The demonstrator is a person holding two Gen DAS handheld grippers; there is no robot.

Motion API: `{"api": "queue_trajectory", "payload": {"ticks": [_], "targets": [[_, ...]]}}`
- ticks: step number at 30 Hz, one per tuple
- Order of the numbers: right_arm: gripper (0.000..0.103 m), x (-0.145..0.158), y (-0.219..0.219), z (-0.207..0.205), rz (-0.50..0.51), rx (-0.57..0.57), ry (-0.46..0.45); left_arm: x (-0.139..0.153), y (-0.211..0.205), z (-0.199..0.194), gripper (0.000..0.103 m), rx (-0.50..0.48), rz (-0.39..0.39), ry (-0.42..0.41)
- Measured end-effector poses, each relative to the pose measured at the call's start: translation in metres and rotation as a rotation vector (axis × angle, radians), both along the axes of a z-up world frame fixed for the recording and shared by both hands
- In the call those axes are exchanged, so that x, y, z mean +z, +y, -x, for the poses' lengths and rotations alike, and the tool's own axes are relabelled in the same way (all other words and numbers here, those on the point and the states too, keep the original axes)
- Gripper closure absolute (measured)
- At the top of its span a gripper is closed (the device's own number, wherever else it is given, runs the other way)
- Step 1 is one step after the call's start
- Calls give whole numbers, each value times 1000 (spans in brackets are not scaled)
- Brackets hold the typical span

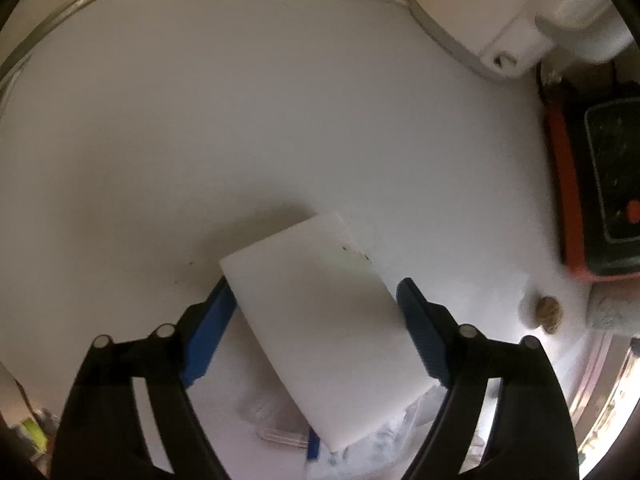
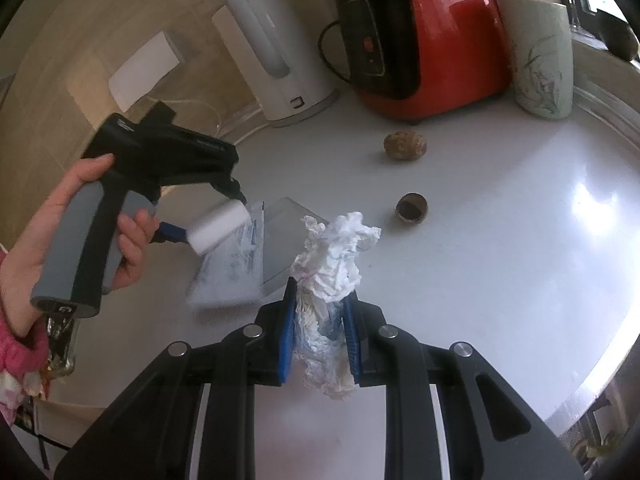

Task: Collect trash
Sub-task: 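Drop the white sponge and tissue into the green basket, opening both tools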

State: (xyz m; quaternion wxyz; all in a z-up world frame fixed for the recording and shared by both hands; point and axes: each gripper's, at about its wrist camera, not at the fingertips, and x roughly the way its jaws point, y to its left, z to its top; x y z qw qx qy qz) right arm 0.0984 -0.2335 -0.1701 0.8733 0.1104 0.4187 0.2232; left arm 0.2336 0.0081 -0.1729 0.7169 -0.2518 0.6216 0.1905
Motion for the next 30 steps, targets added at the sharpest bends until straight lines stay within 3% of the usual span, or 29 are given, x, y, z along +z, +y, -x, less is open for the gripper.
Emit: {"api": "queue_trajectory", "payload": {"ticks": [3,7,10,16,25,30], "targets": [[81,8,-2,2,0,-9,-17,5,-3,1,29,-20,-29,-23],[81,20,-4,7,1,-22,-55,18,1,7,29,-26,-3,-76],[81,32,-2,12,7,-40,-93,37,7,18,29,-45,14,-152],[81,58,7,34,27,-83,-159,83,13,48,29,-142,-32,-288],[81,97,22,106,-19,-191,-215,131,33,136,29,-422,-125,-453],[81,106,49,164,31,-213,-202,123,31,218,28,-669,-148,-531]]}}
